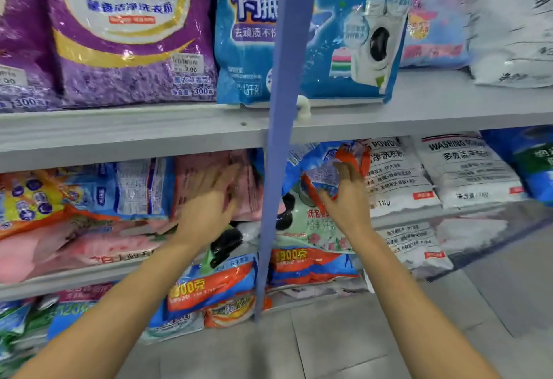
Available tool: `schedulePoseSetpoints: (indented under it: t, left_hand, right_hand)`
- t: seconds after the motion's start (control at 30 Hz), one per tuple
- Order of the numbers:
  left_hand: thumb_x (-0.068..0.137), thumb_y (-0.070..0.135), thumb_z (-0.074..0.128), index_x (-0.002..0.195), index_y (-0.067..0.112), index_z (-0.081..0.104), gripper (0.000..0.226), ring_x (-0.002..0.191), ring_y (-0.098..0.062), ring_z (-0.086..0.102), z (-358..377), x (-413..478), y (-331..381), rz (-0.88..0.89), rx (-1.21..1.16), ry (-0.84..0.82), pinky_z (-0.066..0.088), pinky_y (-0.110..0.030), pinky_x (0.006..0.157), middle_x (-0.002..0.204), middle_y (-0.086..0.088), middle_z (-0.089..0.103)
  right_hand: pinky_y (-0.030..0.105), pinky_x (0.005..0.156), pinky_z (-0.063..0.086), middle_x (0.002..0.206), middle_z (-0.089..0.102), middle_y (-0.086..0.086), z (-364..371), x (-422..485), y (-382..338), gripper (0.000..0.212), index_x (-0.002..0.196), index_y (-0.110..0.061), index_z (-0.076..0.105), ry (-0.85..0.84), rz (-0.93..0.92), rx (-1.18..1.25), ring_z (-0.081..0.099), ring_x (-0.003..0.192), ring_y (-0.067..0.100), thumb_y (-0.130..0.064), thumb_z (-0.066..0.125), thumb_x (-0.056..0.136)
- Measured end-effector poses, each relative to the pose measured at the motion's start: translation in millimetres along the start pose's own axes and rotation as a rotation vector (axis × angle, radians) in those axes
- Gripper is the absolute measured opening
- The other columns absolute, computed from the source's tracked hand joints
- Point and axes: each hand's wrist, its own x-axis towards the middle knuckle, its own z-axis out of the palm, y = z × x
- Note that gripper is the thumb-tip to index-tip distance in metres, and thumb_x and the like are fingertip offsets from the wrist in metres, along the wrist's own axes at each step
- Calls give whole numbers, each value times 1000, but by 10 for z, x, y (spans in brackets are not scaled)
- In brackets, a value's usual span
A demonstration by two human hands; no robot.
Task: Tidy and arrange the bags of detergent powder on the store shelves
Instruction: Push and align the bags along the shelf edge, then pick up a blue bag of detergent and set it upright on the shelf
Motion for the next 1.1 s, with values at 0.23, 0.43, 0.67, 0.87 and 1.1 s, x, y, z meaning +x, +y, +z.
schedulePoseSetpoints:
  t: [0.23,0.43,0.67,0.87,1.1]
  left_hand:
    - [88,42,39,119,-1,56,56,105,-48,55,272,290,-78,120,127,-40,46,-56,86,118,-29,57]
    - [99,41,32,90,-12,63,62,86,-54,61,326,269,62,33,144,-89,47,-64,77,91,-37,62]
    - [99,39,22,77,-13,62,69,78,-51,60,335,165,77,-116,-43,-157,46,-59,74,79,-35,60]
    - [87,52,36,130,10,50,62,118,-38,48,215,46,34,-81,-41,-58,41,-53,96,132,-19,52]
    - [92,41,53,146,22,33,60,134,-21,38,122,-204,83,-153,-207,71,35,-45,109,148,-1,39]
  right_hand:
    - [47,101,35,136,41,28,89,214,26,78,137,-16,29,157,-216,-29,39,126,41,-61,51,77]
    - [43,93,31,120,36,15,118,315,-21,72,128,-22,54,371,-571,-292,38,106,32,-36,81,62]
    - [45,97,39,122,63,9,407,552,-253,67,111,-18,69,39,-953,-252,56,114,29,-13,86,47]
    - [40,64,55,106,69,11,75,569,-215,42,102,-12,72,62,-824,4,67,88,34,-35,52,74]
    - [22,63,39,72,55,-2,-587,402,99,12,79,-17,55,-195,-221,656,51,66,8,-29,52,83]
